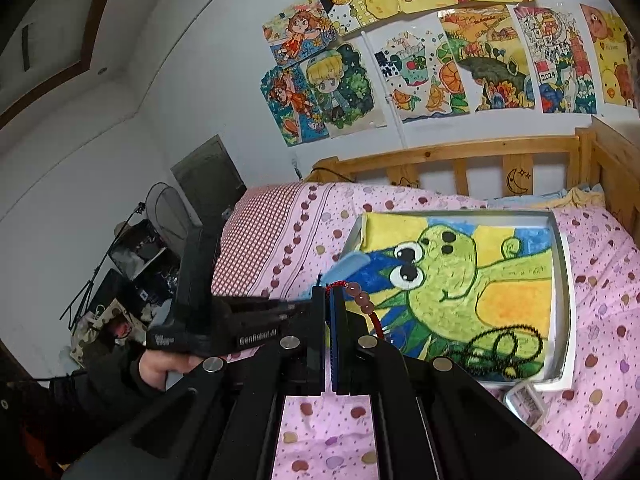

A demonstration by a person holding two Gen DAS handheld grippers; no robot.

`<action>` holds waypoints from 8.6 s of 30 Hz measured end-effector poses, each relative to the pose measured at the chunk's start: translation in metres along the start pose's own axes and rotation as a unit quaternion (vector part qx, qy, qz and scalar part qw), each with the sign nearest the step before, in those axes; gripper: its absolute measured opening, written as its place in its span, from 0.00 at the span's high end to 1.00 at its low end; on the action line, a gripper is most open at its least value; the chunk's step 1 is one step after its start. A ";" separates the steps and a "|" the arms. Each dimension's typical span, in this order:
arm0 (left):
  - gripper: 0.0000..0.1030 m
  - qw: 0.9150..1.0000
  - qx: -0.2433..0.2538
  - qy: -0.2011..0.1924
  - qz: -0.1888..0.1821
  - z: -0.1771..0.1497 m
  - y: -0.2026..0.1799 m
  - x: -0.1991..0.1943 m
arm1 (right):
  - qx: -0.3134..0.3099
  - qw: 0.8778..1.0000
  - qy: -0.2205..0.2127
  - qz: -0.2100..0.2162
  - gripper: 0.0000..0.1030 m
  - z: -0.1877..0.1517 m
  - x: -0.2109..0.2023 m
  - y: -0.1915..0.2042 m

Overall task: Organize jewelry
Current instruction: 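Hold the watch above the painting with the left tool while the right tool carries the bracelet to the tray, then lower the watch with the left tool onto the painting and open while the right tool releases the bracelet, then raise both open tools away from the tray, then move the left tool to the black beaded hair tie while the right tool approaches the white hair clip, then close the left tool on the black hair tie while the right tool closes on the white clip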

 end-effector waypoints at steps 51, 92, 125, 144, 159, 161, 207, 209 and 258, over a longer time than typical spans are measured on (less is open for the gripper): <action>0.96 0.999 -0.014 0.037 0.019 0.018 0.020 0.058 | 0.013 0.999 -0.022 -0.022 0.98 0.036 0.041 -0.032; 0.91 0.996 -0.031 0.076 0.040 0.024 0.031 0.093 | 0.008 0.999 -0.023 -0.027 0.98 0.033 0.061 -0.040; 0.07 0.997 -0.053 -0.011 0.058 0.021 0.017 -0.007 | 0.057 0.989 0.042 -0.128 0.24 -0.005 0.024 -0.064; 0.01 0.996 -0.001 -0.038 0.082 -0.037 -0.033 -0.070 | 0.029 0.988 0.035 -0.148 0.16 -0.055 -0.062 -0.046; 0.00 0.995 0.029 -0.057 0.083 -0.097 -0.081 -0.119 | -0.002 0.987 0.038 -0.156 0.07 -0.110 -0.134 -0.028; 0.00 0.994 0.032 -0.058 0.081 -0.109 -0.088 -0.125 | -0.004 0.987 0.041 -0.156 0.07 -0.118 -0.142 -0.027; 0.00 0.988 0.128 0.024 0.081 -0.168 -0.173 -0.152 | -0.048 0.978 0.075 -0.189 0.07 -0.188 -0.225 -0.024; 0.00 0.988 0.128 0.025 0.078 -0.165 -0.172 -0.140 | -0.048 0.977 0.081 -0.190 0.07 -0.182 -0.218 -0.032; 0.39 0.936 0.260 0.143 -0.192 -0.133 -0.145 0.076 | 0.061 0.966 0.221 -0.115 0.31 -0.142 -0.017 -0.175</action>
Point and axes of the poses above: each gripper's, at about its wrist camera, not at the fingertips, and x roughly the way its jaws point, y to its left, z to its top, the point moved 3 cm from there along x, roughly the way its jaws point, and after that the axes turned 2 degrees about -y, right-handed, at the moved point
